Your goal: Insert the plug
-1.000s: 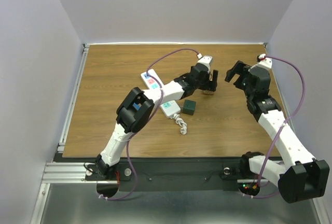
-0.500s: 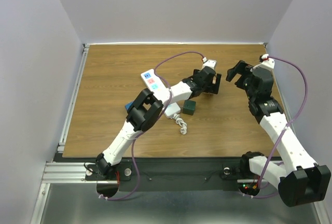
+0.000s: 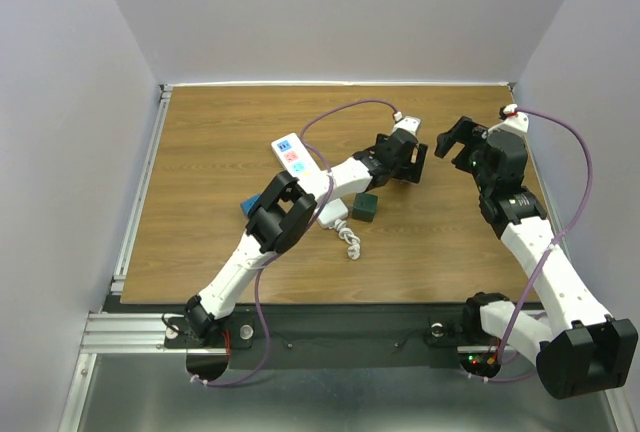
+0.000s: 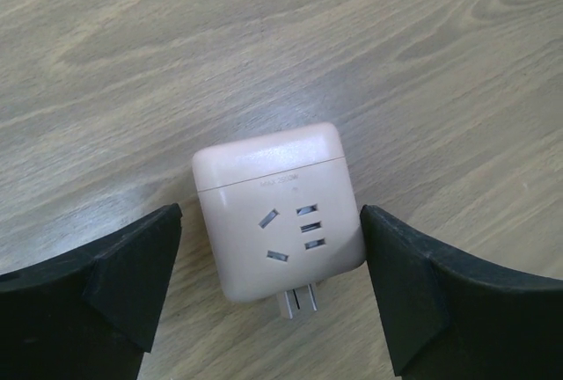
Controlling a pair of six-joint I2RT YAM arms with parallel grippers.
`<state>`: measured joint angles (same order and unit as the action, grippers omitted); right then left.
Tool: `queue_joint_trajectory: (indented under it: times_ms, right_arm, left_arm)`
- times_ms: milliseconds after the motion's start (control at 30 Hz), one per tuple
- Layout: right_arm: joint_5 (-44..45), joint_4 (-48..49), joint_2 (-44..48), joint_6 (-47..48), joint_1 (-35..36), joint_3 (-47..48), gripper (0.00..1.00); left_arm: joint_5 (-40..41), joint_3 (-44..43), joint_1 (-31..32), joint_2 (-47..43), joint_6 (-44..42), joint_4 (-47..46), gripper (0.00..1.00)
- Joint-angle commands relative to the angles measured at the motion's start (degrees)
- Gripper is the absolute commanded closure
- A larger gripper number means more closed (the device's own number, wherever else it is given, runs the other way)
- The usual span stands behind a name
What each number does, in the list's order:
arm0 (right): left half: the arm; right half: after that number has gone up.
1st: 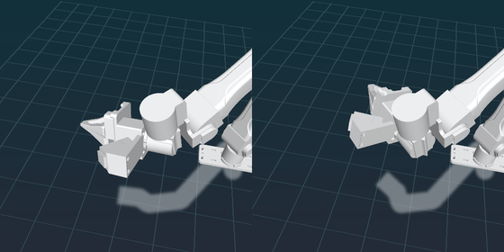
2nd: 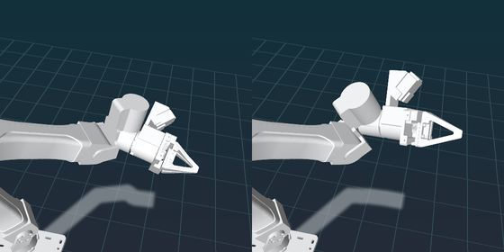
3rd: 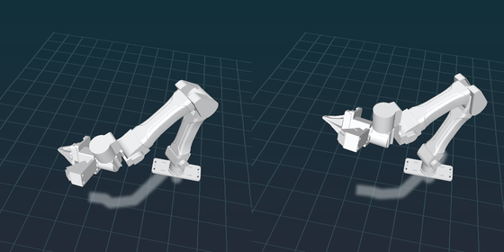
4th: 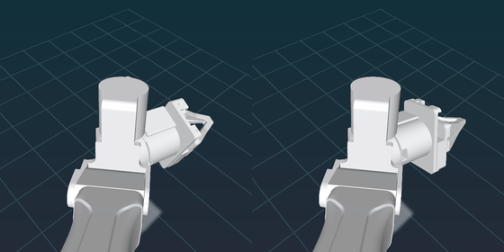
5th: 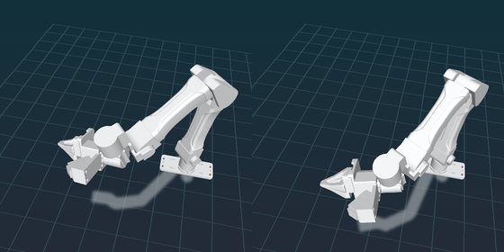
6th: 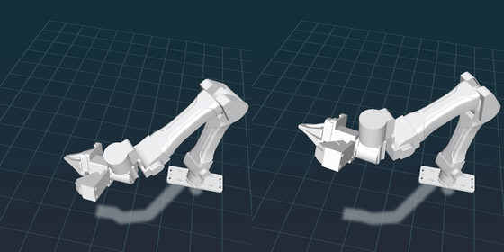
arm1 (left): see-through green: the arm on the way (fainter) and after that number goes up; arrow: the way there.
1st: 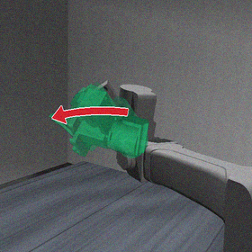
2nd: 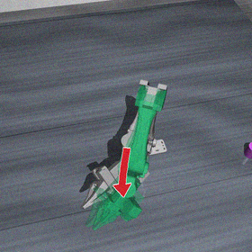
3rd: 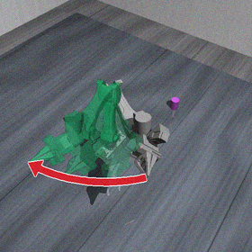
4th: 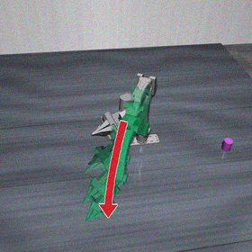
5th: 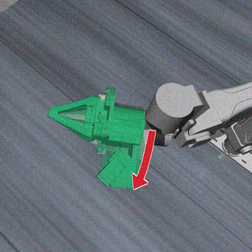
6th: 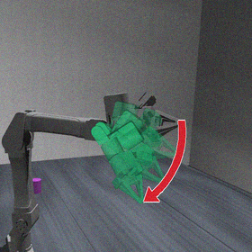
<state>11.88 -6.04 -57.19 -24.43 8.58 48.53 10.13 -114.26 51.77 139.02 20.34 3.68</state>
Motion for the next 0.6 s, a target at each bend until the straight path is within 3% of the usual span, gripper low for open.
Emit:
queue_joint_trajectory:
  times_ms: [0,100,233,267,333,433,467,567]
  right_arm:
    - [-0.8,1.0,1.0,0.4,-0.6,0.7,0.00]
    - [-0.7,1.1,1.4,0.6,-0.6,0.5,0.00]
    - [-0.8,1.2,1.4,0.7,-0.6,0.3,0.00]
    - [-1.0,1.2,1.4,0.7,-0.6,0.3,0.00]
    - [-1.2,1.1,1.5,0.8,-0.6,0.2,0.00]
    - [-1.8,1.2,1.3,1.5,-0.6,0.2,0.00]
    - [-1.9,1.2,1.1,1.7,-0.6,0.2,0.00]
    - [-2.6,1.4,0.7,2.6,-0.7,0.2,0.00]
  left_arm:
    - [-1.5,-3.1,0.4,0.6,-2.1,-3.4,0.10]
    - [-1.6,-3.0,0.4,0.9,-2.6,-3.4,0.18]
    - [-2.8,-3.0,0.3,1.2,-4.0,-3.4,0.43]
    - [-3.0,-3.0,0.2,1.3,-4.3,-3.3,0.54]
    - [-4.1,-2.5,0.0,1.2,-4.6,-3.4,0.64]
    - [-6.0,-0.5,-0.8,-0.1,-4.7,-3.4,0.95]
    - [-6.8,0.3,-1.1,-1.7,-4.7,-3.4,1.00]
    - [-9.9,5.3,-2.2,-5.5,-5.2,-6.4,1.00]
